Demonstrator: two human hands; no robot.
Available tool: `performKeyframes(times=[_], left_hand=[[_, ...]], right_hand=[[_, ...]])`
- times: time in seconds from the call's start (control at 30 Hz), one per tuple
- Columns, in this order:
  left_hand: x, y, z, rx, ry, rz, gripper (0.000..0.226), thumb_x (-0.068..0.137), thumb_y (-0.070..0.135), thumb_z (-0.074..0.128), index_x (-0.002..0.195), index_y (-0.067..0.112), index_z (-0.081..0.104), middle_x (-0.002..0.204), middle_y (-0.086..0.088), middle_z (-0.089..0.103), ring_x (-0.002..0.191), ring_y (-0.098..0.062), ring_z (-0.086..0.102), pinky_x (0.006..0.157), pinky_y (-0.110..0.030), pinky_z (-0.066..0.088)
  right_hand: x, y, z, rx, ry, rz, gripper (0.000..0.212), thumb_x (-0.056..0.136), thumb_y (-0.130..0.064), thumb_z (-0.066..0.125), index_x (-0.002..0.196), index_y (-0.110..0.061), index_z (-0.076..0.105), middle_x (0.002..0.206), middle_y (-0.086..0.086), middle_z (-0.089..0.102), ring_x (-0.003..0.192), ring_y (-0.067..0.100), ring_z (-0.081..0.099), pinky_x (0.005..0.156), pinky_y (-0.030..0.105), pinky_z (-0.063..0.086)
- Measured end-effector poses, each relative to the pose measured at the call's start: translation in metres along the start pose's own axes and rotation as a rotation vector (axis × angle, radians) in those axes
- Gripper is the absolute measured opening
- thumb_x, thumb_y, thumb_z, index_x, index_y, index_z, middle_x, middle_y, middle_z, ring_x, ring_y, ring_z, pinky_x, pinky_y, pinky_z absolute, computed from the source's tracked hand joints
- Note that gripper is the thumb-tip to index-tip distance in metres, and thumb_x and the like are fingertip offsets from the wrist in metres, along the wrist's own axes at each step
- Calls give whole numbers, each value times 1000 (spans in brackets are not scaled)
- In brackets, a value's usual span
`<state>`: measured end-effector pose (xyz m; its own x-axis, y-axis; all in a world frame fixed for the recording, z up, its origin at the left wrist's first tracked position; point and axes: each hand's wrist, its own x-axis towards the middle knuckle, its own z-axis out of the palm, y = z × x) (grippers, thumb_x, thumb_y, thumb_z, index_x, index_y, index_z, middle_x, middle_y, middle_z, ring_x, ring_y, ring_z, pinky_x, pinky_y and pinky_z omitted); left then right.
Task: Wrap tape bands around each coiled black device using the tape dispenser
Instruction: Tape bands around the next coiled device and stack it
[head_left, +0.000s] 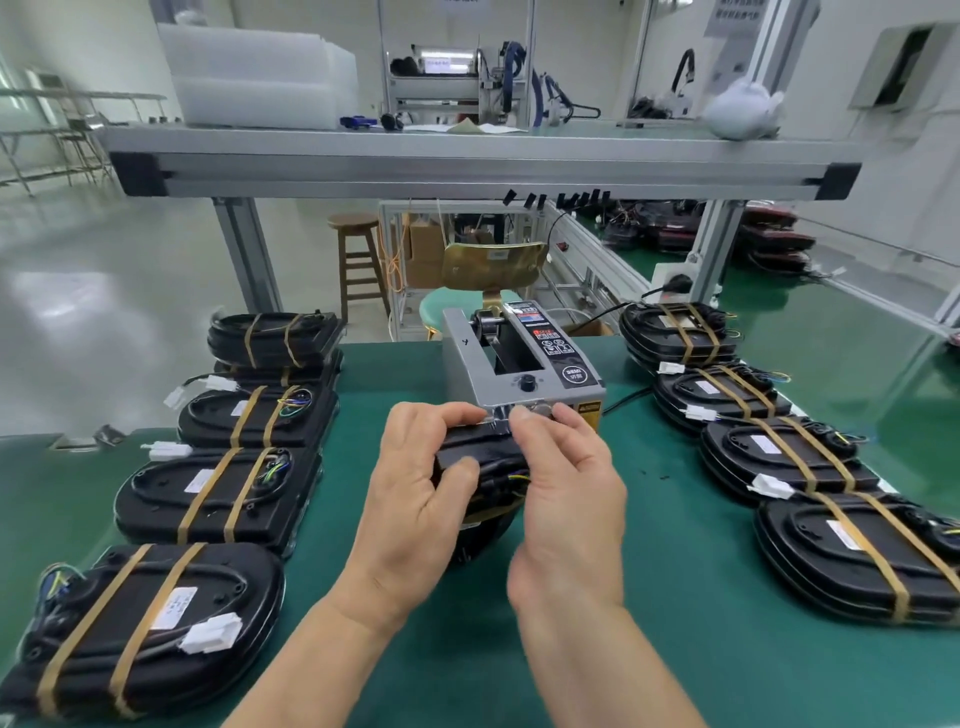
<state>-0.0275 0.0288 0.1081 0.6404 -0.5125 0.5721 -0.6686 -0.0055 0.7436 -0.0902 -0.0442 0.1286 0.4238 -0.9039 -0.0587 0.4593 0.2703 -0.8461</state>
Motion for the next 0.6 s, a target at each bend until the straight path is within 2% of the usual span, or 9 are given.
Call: performKeyframes(times=[0.1,0.23,0.3,0.5,0.6], left_hand=[[-2,1,7,-75,7,-26,38,81,9,51,109,34,55,107,6,52,108,-7,52,92,-9,36],[-3,2,17,-219,-7,-85,39,82,9,49,111,34,57,112,1,55,108,-12,55,91,-14,41],[-2,3,20,-251,-17,-88,40,82,9,49,110,36,58,112,0,56,108,-13,56,91,-15,43],[0,4,22,-236,-31,-76,40,82,9,48,111,34,60,110,-3,55,108,-15,55,91,-14,41],[-1,5,21,-209,-28,-58,34,81,22,48,110,36,61,107,1,54,108,-14,54,92,-12,39]], right_hand=[[2,-3,-4,-33,-6,-83,25,81,-12,78,62,-29,78,120,-18,56,103,0,64,80,17,51],[8,-1,-15,-54,15,-107,13,81,-15,79,70,-21,79,124,-23,56,115,8,63,101,40,51],[9,0,-19,-85,22,-101,14,82,-14,78,69,-20,79,127,-20,56,119,13,62,105,46,48],[16,1,-24,-116,11,-82,14,82,-13,78,69,-18,80,128,-15,57,120,13,60,106,48,47],[16,1,-24,-111,2,-65,12,82,-14,78,70,-16,80,127,-15,57,119,12,61,105,48,48]])
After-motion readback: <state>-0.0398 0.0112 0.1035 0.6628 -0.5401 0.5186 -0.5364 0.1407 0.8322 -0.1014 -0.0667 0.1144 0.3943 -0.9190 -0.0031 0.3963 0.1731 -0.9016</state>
